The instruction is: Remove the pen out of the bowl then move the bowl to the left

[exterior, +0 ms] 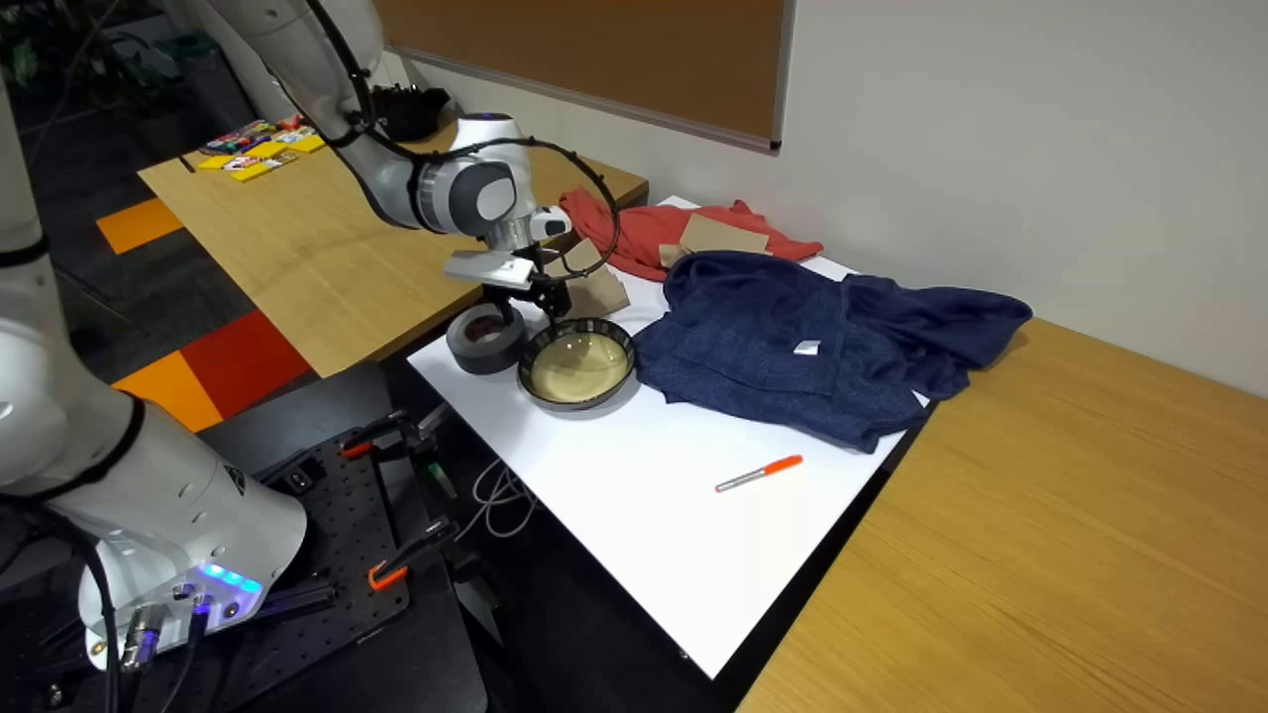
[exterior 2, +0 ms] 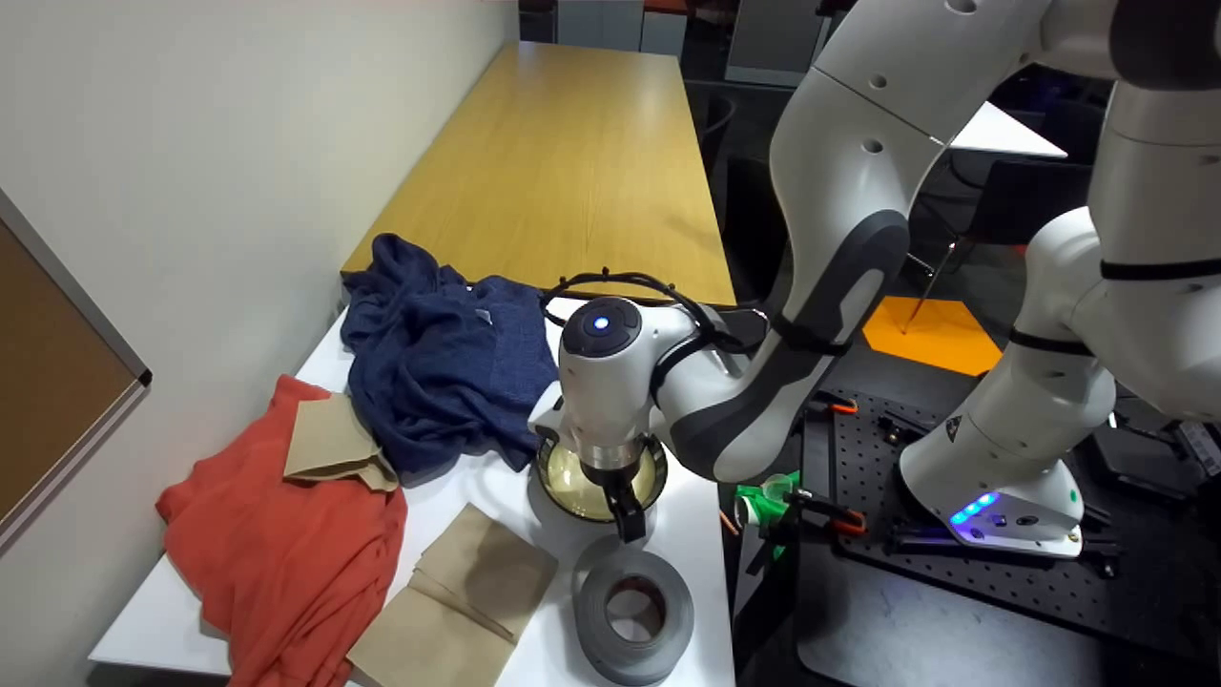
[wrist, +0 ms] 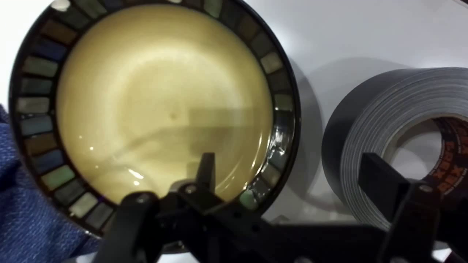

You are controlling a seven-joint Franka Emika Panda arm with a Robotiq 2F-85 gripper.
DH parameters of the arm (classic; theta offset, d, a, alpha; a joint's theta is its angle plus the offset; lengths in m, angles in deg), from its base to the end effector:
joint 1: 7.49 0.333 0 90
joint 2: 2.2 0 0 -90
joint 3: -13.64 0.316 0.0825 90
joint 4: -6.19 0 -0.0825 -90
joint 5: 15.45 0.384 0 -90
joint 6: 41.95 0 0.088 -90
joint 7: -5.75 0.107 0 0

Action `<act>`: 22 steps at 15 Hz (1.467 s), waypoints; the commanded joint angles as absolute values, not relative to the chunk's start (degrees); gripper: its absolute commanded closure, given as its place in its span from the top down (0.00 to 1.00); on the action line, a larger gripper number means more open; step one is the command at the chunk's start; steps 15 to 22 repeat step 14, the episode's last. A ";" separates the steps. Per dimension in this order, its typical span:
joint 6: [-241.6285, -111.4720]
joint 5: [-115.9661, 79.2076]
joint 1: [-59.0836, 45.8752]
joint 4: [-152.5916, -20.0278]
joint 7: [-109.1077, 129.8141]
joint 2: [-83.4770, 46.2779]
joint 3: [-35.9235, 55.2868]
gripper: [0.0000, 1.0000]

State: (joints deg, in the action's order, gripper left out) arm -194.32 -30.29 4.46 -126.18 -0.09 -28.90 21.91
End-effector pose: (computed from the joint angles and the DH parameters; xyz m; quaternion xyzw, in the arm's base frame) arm 0.4696 0.1862 0.1352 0.9414 0.3326 -0.0492 0.0273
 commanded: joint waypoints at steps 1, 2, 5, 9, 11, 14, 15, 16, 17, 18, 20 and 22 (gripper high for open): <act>-193.52 -28.69 2.48 -130.47 -3.37 -21.87 23.08 1.00; -193.67 -28.51 2.21 -131.05 -3.68 -20.76 23.14 1.00; -193.78 -28.16 1.76 -132.20 -4.56 -18.34 23.18 1.00; -194.34 -27.74 1.34 -133.46 -5.49 -16.60 23.27 1.00; -194.22 -29.57 2.66 -131.31 -3.18 -19.13 22.09 1.00; -194.22 -29.58 2.69 -131.28 -3.18 -19.46 22.08 1.00; -194.22 -29.58 2.69 -131.28 -3.18 -19.46 22.08 1.00; -194.22 -29.58 2.69 -131.28 -3.18 -19.46 22.08 1.00; -194.22 -29.58 2.69 -131.28 -3.18 -19.46 22.08 1.00; -194.22 -29.58 2.69 -131.28 -3.18 -19.46 22.08 1.00; -194.22 -29.58 2.69 -131.28 -3.18 -19.46 22.08 1.00; -194.22 -29.58 2.69 -131.28 -3.18 -19.46 22.08 1.00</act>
